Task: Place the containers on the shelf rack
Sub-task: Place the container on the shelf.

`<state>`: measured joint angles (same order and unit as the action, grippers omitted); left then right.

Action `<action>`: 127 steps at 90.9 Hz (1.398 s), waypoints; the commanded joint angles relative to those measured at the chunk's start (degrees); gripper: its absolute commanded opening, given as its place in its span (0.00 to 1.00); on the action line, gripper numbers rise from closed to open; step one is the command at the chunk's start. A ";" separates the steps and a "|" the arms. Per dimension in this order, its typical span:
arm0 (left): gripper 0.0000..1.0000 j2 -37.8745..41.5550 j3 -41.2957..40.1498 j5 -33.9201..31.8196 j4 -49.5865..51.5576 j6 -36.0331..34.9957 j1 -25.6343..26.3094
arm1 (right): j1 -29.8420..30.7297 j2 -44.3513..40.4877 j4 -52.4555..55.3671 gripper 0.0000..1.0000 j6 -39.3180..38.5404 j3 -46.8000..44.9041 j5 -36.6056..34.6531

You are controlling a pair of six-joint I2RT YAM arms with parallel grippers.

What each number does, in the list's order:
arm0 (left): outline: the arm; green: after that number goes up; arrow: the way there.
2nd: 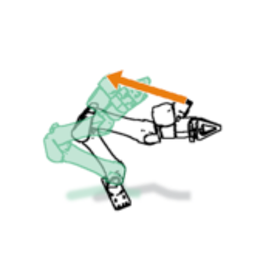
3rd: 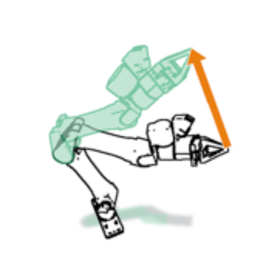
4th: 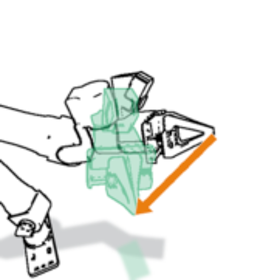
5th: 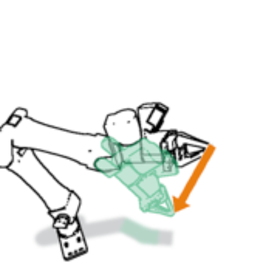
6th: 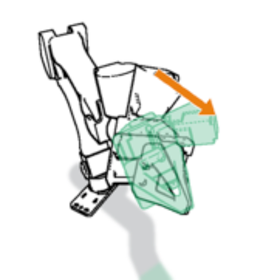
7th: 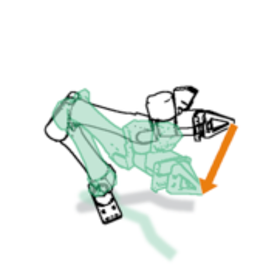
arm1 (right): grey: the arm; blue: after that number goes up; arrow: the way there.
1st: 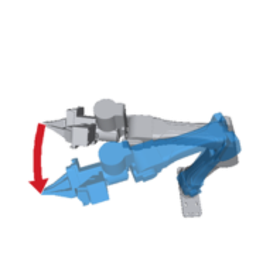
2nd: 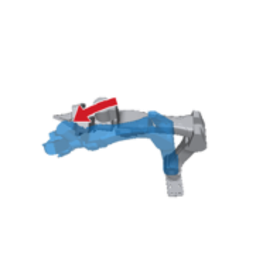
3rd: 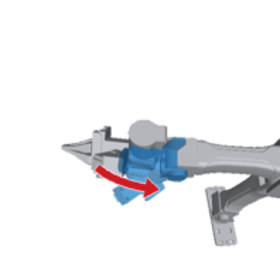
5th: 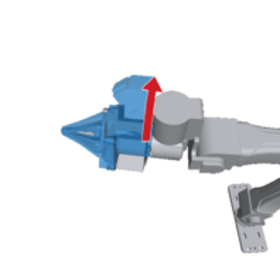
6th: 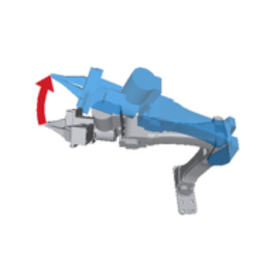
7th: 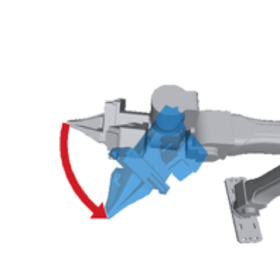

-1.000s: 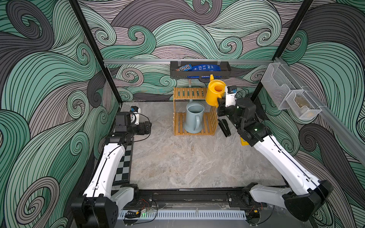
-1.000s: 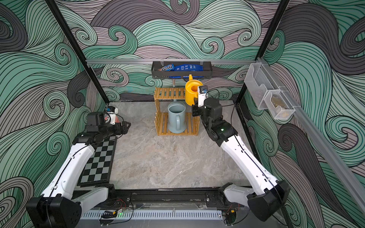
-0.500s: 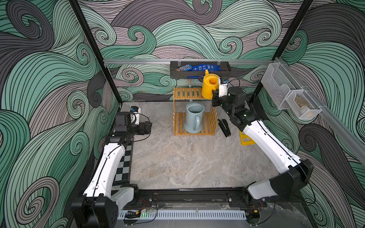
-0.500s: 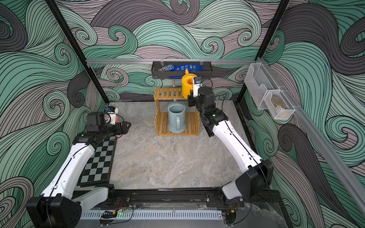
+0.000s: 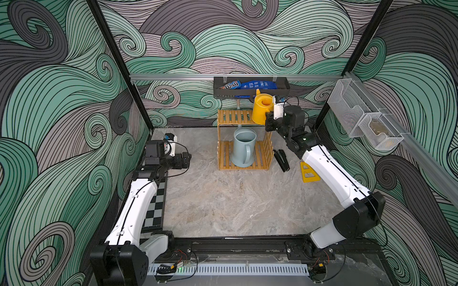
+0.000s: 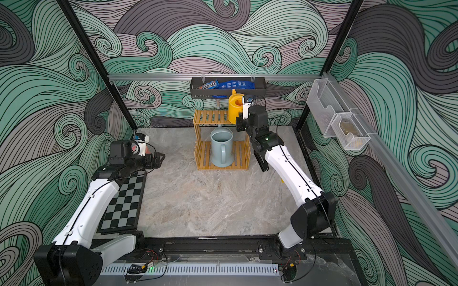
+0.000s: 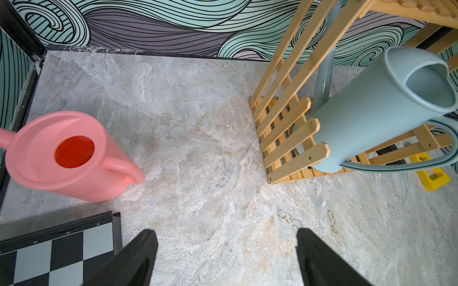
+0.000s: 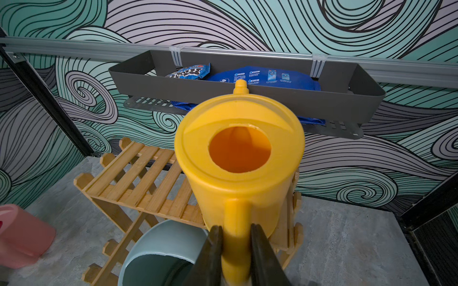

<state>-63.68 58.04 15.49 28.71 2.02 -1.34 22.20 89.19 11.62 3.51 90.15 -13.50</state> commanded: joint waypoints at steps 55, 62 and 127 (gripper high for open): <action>0.91 -0.21 0.92 -0.03 0.02 0.01 -0.33 | 0.03 -0.61 0.52 0.55 3.13 3.84 2.95; 0.92 -0.30 0.50 -2.07 -0.53 -0.21 -0.32 | 0.04 -2.07 1.15 0.59 2.78 3.70 3.04; 0.99 -1.68 -3.52 -19.07 -5.60 0.95 -0.41 | -0.40 -26.58 -0.70 0.99 -1.85 -19.43 -1.37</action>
<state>-64.71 54.57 0.12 25.32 2.02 -1.37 22.15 65.32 11.88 3.07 73.63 -13.30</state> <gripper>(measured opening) 0.988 0.967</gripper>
